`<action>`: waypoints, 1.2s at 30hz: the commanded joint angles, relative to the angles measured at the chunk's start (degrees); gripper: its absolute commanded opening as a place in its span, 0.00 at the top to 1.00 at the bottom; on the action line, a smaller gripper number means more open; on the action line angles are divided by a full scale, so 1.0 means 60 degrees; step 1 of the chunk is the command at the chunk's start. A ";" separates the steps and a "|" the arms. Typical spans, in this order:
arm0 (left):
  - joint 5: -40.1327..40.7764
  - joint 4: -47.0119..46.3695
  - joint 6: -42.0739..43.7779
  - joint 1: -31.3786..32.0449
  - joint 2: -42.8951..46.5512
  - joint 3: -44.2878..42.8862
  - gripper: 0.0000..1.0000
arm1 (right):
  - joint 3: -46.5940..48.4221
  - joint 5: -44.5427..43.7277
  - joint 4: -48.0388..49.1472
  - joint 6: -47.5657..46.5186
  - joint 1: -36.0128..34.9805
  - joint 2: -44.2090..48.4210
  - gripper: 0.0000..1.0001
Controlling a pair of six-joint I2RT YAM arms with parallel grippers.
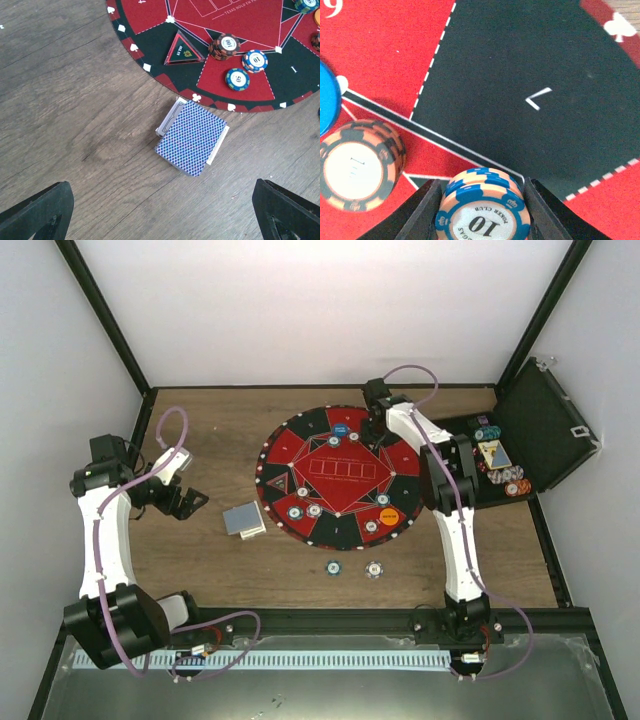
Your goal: Distribute texas hold em gaming equipment
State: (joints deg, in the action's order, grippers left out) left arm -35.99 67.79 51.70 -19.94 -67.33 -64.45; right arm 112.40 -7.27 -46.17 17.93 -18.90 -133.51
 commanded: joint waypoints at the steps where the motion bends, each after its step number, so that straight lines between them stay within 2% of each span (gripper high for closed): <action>1: -0.0044 -0.0091 0.0216 0.0031 -0.0027 -0.0107 0.00 | 0.1024 0.0593 -0.0069 -0.0057 0.0108 -0.0624 0.70; 4: -0.0022 -0.0147 0.0180 0.0030 -0.0079 -0.0094 0.00 | 0.1352 0.0965 -0.0087 -0.0014 0.0207 -0.0912 0.65; 7: -0.0034 -0.0188 0.0150 0.0050 -0.0127 -0.0120 0.00 | 0.1504 0.1112 -0.0139 0.0013 0.0301 -0.1021 0.54; 11: -0.0102 -0.0195 0.0103 0.0043 -0.0185 -0.0143 0.00 | 0.1673 0.1171 -0.0222 -0.0106 0.0344 -0.0881 0.44; 15: -0.0164 -0.0173 0.0069 0.0057 -0.0177 -0.0143 0.00 | 0.1598 0.0856 -0.0564 -0.0142 0.0336 -0.0538 0.38; 18: -0.0171 -0.0153 0.0067 0.0058 -0.0120 -0.0104 0.00 | 0.1045 0.0611 -0.0552 -0.0087 0.0328 0.0105 0.38; 22: -0.0198 -0.0119 0.0098 0.0072 -0.0037 -0.0043 0.00 | -0.0595 0.0245 -0.0171 0.0157 0.0270 0.1571 0.38; 26: -0.0259 -0.0072 0.0124 0.0086 0.0036 -0.0029 0.00 | -0.3260 -0.0057 0.0614 0.0468 -0.0370 0.3829 0.35; 31: -0.0303 -0.0026 0.0175 0.0116 0.0113 0.0047 0.00 | -0.6809 -0.0431 0.0972 0.1541 -0.1996 0.6822 0.26; 36: -0.0281 0.0034 0.0244 0.0131 0.0090 0.0141 0.00 | -0.9915 -0.0191 0.0866 0.3325 -0.3604 0.8922 0.19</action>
State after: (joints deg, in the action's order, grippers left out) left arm -36.23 67.07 51.66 -19.44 -67.48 -64.31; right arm 63.42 -7.92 -39.53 27.79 -35.94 -85.19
